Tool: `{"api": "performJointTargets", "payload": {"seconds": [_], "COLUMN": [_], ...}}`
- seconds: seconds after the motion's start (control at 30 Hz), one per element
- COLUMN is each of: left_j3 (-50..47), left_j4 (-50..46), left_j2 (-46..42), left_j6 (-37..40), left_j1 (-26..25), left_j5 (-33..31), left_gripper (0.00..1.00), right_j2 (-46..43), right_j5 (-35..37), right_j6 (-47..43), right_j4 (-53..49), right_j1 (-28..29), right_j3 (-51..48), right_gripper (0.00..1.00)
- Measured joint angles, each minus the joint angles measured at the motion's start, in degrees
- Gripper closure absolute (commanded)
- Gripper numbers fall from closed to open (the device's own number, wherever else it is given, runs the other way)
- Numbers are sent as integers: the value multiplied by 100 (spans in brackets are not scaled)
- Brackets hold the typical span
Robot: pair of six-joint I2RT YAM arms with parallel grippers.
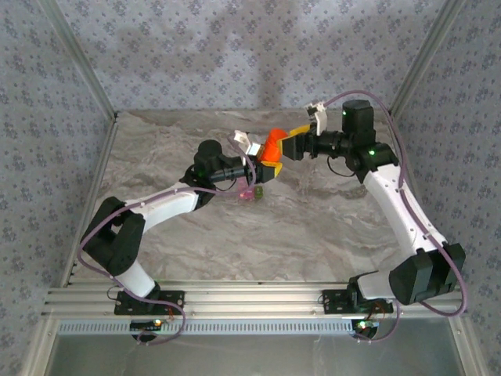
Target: Sort the pills into containers
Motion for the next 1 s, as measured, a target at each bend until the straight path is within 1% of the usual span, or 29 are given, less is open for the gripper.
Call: {"api": "performJointTargets", "payload": {"seconds": [0.37, 0.47, 0.57, 0.63, 0.83, 1.0], "left_j3": [0, 0, 0, 4, 46, 63], "left_j4": [0, -24, -68, -85, -157, -404], "left_j2": [2, 4, 9, 9, 11, 11], "left_j6": [-42, -46, -50, -63, -83, 79], "left_j1": [0, 0, 0, 4, 4, 4], "left_j5": [68, 61, 61, 59, 39, -271], "left_gripper": [100, 100, 100, 100, 100, 100], "right_j2": [199, 245, 251, 251, 254, 306], "right_j5": [-92, -122, -162, -162, -111, 483], "right_j6": [4, 7, 9, 15, 197, 643], "right_j4": [79, 79, 76, 81, 101, 70], "right_j1": [101, 114, 142, 144, 164, 343], "right_j3": [197, 201, 205, 208, 208, 245], "right_gripper": [30, 37, 48, 53, 57, 58]}}
